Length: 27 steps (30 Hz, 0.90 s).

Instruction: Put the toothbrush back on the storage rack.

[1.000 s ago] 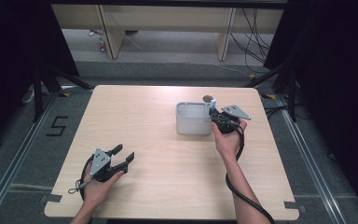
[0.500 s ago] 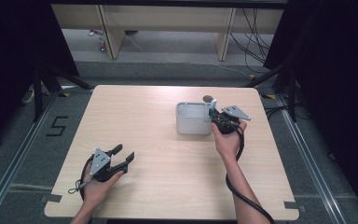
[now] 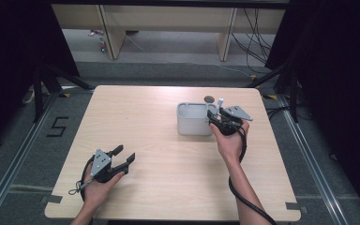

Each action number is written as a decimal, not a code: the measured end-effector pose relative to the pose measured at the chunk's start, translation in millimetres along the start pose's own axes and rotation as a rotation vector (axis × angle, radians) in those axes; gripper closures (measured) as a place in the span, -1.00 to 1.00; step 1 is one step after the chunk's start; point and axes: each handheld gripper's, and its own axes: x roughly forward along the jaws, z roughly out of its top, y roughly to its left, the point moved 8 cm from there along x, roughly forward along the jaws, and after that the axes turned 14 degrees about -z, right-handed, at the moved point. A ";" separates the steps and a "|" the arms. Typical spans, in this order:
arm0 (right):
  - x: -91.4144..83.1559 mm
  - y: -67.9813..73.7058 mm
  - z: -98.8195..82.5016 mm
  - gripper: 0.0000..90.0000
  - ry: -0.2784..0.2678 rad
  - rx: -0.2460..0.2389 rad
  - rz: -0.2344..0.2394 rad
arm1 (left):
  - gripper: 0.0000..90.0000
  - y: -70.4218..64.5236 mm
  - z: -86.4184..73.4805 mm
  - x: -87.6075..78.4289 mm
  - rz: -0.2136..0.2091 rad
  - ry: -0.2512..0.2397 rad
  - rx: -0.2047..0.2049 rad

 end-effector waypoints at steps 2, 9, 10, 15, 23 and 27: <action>-1.4 -0.3 -0.8 -0.03 0.009 -0.007 0.002 | -0.13 0.0 0.0 0.1 0.000 0.000 0.000; -12.2 -4.8 -8.1 -0.07 0.047 -0.015 0.023 | -0.13 0.2 0.2 0.2 0.000 -0.003 -0.002; -12.6 -6.0 -7.9 -0.07 0.030 -0.028 0.034 | -0.13 -0.1 0.0 0.1 0.000 0.000 -0.001; -21.8 -9.2 -13.4 -0.08 0.054 -0.036 0.043 | -0.13 -0.6 0.1 0.1 0.001 -0.001 -0.001; -39.2 -16.3 -30.3 -0.08 0.086 -0.059 0.060 | -0.13 -0.2 0.6 0.6 0.005 -0.007 0.004; -48.0 -20.4 -44.4 -0.07 0.101 -0.081 0.067 | -0.13 -0.7 0.0 0.1 0.007 0.001 0.000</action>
